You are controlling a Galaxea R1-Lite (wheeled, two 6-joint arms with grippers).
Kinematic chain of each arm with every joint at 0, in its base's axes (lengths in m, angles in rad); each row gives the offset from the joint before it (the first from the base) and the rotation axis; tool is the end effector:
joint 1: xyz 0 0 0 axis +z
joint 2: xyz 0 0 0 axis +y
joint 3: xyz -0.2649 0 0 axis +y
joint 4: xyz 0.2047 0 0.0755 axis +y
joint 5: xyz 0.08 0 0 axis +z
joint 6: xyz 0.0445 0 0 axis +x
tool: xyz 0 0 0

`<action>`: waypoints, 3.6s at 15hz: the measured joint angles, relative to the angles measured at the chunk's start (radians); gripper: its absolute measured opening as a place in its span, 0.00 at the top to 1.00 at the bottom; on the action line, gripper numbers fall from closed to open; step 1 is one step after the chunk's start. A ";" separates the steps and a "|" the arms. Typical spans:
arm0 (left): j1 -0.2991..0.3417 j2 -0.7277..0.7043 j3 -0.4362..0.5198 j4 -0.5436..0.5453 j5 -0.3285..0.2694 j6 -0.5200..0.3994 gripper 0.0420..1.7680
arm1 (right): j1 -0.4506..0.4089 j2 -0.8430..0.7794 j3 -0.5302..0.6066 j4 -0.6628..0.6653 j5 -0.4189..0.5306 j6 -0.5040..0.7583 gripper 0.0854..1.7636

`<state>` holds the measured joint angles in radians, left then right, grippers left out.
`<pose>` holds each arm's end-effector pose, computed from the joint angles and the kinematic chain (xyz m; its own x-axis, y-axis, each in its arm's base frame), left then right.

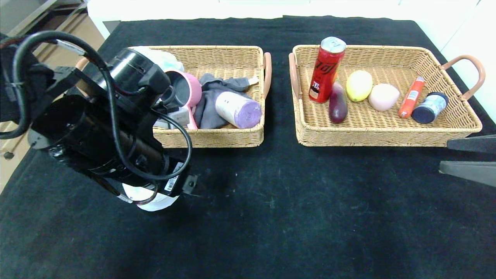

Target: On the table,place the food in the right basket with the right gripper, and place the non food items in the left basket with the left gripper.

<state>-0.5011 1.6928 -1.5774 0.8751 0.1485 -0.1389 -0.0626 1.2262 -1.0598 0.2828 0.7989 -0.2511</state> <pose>0.2770 -0.1442 0.2106 0.5466 -0.1307 -0.8271 0.2985 0.9533 0.0466 0.2265 0.0178 0.2417 0.6719 0.6759 -0.3029 -0.6895 0.7202 0.0776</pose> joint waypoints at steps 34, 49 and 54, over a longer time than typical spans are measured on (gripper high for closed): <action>-0.045 0.098 -0.003 0.003 0.147 -0.004 0.96 | 0.000 -0.001 0.000 0.001 0.000 0.000 0.03; -0.049 0.080 -0.015 0.004 0.155 -0.001 0.96 | 0.000 -0.001 0.001 0.001 0.000 0.000 0.03; -0.074 0.048 -0.046 0.011 0.178 0.003 0.96 | 0.000 -0.006 0.001 0.001 0.000 0.001 0.03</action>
<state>-0.5753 1.7404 -1.6230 0.8860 0.3262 -0.1362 -0.0630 1.2200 -1.0583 0.2838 0.7989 -0.2500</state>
